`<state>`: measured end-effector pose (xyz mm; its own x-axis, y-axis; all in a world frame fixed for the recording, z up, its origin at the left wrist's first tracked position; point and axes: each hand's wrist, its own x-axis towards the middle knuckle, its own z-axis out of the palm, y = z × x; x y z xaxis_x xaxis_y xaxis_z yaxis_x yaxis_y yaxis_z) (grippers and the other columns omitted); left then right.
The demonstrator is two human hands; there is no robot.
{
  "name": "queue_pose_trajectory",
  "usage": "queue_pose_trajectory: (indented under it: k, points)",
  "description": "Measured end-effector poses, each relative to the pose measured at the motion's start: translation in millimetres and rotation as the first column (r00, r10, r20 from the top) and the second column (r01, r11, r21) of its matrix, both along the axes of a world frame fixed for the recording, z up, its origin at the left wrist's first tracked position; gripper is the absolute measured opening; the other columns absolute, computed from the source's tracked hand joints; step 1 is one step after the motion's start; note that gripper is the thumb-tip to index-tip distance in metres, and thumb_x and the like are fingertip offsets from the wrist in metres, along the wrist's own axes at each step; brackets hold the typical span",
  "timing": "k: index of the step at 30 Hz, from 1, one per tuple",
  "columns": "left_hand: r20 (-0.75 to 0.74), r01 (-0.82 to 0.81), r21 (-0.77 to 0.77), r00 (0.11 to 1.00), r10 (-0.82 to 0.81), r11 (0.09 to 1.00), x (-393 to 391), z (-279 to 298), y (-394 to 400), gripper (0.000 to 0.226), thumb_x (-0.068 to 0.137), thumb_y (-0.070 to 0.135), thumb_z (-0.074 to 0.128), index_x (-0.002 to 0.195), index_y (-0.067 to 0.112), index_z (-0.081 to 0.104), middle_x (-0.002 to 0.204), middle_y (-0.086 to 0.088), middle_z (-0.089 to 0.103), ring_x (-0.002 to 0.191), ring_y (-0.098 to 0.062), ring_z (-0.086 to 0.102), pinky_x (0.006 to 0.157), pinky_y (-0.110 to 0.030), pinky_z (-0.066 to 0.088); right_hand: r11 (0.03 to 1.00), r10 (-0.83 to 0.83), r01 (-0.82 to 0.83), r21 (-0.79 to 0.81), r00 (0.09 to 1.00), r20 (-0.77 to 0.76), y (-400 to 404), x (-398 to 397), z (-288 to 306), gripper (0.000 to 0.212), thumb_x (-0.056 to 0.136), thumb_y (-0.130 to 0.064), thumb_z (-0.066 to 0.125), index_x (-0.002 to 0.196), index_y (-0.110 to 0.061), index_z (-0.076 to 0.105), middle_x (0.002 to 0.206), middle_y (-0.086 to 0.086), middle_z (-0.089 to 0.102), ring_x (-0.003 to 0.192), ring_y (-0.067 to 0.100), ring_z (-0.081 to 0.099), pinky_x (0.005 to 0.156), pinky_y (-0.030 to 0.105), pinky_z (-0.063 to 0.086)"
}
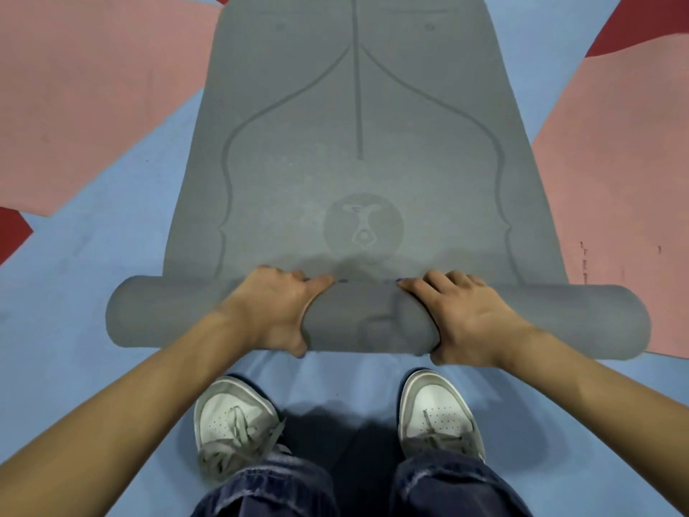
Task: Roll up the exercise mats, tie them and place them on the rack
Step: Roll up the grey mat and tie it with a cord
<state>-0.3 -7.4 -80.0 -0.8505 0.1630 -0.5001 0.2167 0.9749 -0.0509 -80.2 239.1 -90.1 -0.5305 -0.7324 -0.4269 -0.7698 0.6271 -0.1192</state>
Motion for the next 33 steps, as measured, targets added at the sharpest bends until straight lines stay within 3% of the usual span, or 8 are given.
queue_pose_trajectory:
  k: [3,8,14,20,25,28,30,33]
  points:
    - [-0.049,0.026,0.035,0.998,-0.024,0.999,15,-7,6,0.095,0.058,0.058,0.069,0.141,0.034,0.03,0.116,0.006,0.062,0.09,-0.019,0.065,0.07,-0.028,0.044,0.996,-0.016,0.012,-0.085,0.999,-0.042,12,17,-11,0.099,0.039,-0.051,0.075,0.13,-0.026,0.046,0.095,-0.003,0.056,0.076,0.026,0.059,0.07,0.036,0.049]
    - [-0.202,0.052,0.227,0.979,-0.005,0.972,36,-14,2,0.089,0.031,0.057,0.062,0.114,0.026,0.06,0.072,0.008,0.067,0.048,-0.017,0.061,0.039,-0.021,0.04,0.989,-0.026,0.012,-0.149,0.996,-0.09,24,30,-12,0.1,0.032,-0.05,0.075,0.126,-0.026,0.048,0.091,-0.005,0.059,0.067,0.022,0.059,0.062,0.033,0.053]
    - [0.1,-0.055,0.138,0.994,0.041,0.989,19,7,13,0.092,0.056,0.061,0.073,0.136,0.044,0.031,0.116,0.016,0.06,0.097,-0.014,0.063,0.073,-0.026,0.042,0.999,-0.026,0.024,0.033,0.998,0.062,13,21,1,0.103,0.061,-0.055,0.07,0.146,-0.041,0.013,0.127,-0.013,0.041,0.112,0.018,0.047,0.101,0.028,0.033]
    - [0.267,-0.144,0.145,0.958,0.102,0.979,-6,4,7,0.094,0.05,0.064,0.079,0.131,0.052,0.033,0.117,0.019,0.06,0.101,-0.013,0.059,0.087,-0.027,0.043,0.964,-0.223,0.201,0.176,0.967,0.119,11,22,19,0.1,0.078,-0.056,0.064,0.149,-0.037,-0.003,0.154,-0.003,0.016,0.146,0.02,0.004,0.117,0.049,-0.004]
    - [0.507,-0.273,0.148,0.846,0.164,0.951,-34,2,2,0.099,0.047,0.053,0.088,0.132,0.052,0.037,0.108,0.018,0.053,0.098,-0.012,0.05,0.091,-0.029,0.044,0.966,-0.257,0.259,0.013,0.962,-0.096,14,58,34,0.096,0.071,-0.057,0.072,0.149,-0.019,0.029,0.15,0.021,0.03,0.14,0.035,0.03,0.11,0.061,0.025]
    - [0.589,-0.294,0.129,0.791,0.165,0.947,-46,1,6,0.094,0.05,0.04,0.091,0.13,0.045,0.043,0.104,0.018,0.053,0.098,-0.012,0.052,0.089,-0.026,0.045,0.966,-0.238,0.228,0.124,0.968,0.081,20,80,44,0.103,0.087,-0.059,0.051,0.147,-0.017,-0.021,0.149,0.002,-0.028,0.144,0.021,-0.017,0.117,0.051,-0.003]
    - [0.628,-0.326,0.137,0.759,0.172,0.936,-49,-3,5,0.091,0.051,0.034,0.092,0.128,0.042,0.044,0.113,0.015,0.055,0.102,-0.013,0.053,0.092,-0.028,0.046,0.949,-0.271,0.243,0.203,0.954,0.127,22,86,37,0.097,0.092,-0.06,0.038,0.136,-0.017,-0.037,0.14,-0.002,-0.043,0.135,0.014,-0.034,0.115,0.047,-0.016]
    - [0.663,-0.401,0.151,0.719,0.208,0.904,-48,-7,5,0.099,0.054,0.025,0.092,0.136,0.038,0.038,0.129,0.01,0.05,0.113,-0.016,0.051,0.099,-0.032,0.045,0.95,-0.31,0.308,0.059,0.95,0.033,20,96,12,0.095,0.081,-0.064,0.035,0.151,-0.009,0.002,0.158,0.015,0.002,0.145,0.022,-0.006,0.113,0.047,0.009]
